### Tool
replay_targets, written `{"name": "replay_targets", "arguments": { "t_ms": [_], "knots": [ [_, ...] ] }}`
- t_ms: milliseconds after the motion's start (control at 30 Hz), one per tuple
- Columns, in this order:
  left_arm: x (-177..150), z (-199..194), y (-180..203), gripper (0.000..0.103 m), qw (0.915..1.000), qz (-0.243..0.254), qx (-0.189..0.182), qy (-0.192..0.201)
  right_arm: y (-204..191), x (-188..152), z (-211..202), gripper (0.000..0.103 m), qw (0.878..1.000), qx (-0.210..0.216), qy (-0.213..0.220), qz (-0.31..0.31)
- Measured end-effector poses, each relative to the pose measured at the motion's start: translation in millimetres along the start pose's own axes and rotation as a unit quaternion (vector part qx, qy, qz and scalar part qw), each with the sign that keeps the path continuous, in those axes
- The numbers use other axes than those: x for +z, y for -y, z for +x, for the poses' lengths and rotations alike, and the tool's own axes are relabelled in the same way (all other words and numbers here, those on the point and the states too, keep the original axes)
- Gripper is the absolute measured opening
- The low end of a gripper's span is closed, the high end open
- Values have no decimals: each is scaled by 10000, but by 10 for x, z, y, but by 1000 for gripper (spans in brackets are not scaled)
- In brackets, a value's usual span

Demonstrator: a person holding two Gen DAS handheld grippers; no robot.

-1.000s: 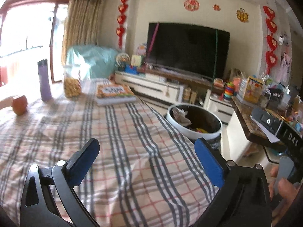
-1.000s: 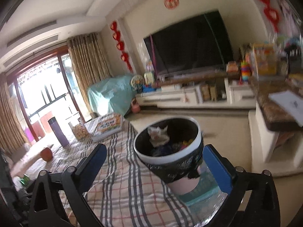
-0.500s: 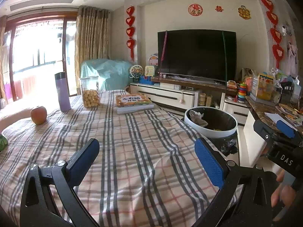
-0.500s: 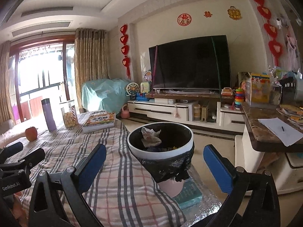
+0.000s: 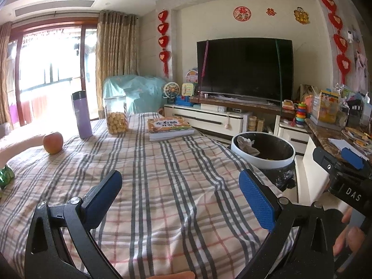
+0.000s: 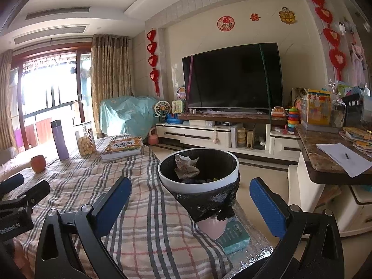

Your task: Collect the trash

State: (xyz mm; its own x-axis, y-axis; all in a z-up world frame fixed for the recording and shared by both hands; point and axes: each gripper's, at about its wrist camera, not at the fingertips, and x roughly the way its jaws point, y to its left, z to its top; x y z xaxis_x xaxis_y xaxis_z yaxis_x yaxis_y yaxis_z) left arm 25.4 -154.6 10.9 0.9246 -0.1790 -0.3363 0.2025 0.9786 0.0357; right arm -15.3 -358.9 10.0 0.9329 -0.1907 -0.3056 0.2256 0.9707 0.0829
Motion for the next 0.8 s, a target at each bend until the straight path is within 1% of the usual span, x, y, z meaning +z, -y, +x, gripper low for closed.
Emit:
{"name": "replay_targets", "arguments": {
  "t_ms": [333,800],
  "knots": [
    [-3,-58,35,103,10000,25,0,88,-16,2,-27,103,10000,56,-3,2],
    [-3,-43,21,103,10000,4,-42,39,-42,4,-37,103,9999,93,-56,15]
  ]
}}
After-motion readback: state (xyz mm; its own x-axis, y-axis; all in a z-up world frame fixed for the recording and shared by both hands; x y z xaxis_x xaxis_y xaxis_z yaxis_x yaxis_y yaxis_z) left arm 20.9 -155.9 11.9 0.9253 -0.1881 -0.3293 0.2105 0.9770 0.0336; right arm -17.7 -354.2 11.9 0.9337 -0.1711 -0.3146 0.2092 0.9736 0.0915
